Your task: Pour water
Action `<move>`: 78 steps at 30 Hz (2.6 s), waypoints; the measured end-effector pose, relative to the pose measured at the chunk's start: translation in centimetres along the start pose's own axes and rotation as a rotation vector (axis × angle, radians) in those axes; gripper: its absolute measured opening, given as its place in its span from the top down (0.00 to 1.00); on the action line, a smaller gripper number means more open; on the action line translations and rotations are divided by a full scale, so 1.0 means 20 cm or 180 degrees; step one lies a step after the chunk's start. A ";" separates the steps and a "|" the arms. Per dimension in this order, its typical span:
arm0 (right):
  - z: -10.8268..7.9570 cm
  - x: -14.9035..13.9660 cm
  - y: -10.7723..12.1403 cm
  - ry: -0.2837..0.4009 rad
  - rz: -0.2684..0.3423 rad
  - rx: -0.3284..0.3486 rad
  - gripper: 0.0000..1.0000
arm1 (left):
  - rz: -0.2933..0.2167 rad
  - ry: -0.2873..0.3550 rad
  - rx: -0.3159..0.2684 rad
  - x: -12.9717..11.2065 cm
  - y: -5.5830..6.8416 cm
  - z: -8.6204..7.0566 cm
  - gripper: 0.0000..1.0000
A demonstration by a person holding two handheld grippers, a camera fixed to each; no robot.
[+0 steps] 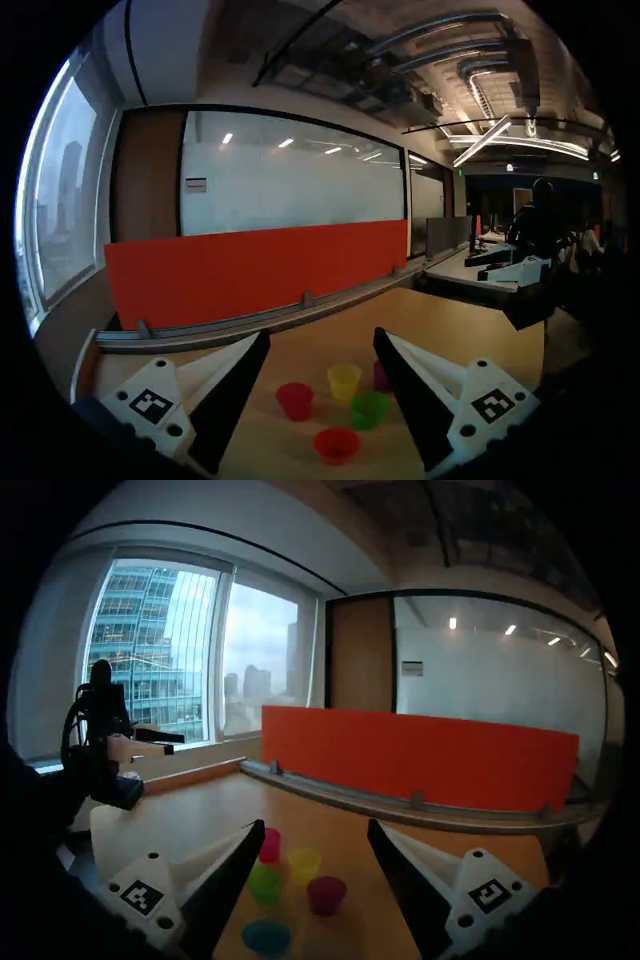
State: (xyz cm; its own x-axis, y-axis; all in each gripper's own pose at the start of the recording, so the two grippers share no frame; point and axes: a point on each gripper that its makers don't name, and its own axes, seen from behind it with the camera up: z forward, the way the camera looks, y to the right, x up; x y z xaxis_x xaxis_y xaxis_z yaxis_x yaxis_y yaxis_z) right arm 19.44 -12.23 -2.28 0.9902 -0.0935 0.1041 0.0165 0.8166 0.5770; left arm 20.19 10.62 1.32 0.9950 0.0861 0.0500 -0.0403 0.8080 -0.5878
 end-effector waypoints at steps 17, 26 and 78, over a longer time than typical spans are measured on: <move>0.01 -0.09 -0.10 -0.0210 0.0081 0.0315 0.00 | 0.0039 -0.0256 -0.0416 -0.14 0.08 0.10 0.04; -0.04 -0.25 -0.18 -0.0472 -0.0063 0.0509 0.00 | 0.0182 -0.0419 -0.0520 -0.27 0.14 0.16 0.04; -0.01 -1.12 -0.27 -0.1446 -0.0305 0.0878 0.00 | 0.0513 -0.1566 -0.1076 -1.01 0.37 0.45 0.04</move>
State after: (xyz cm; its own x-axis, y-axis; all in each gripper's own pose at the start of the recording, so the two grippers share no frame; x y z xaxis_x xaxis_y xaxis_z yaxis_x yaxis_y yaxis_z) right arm -2.79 -14.40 -7.83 0.8252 -0.4472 0.3451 0.0062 0.6181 0.7861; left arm -1.06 20.03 3.29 0.8169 0.5156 0.2584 -0.0756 0.5399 -0.8383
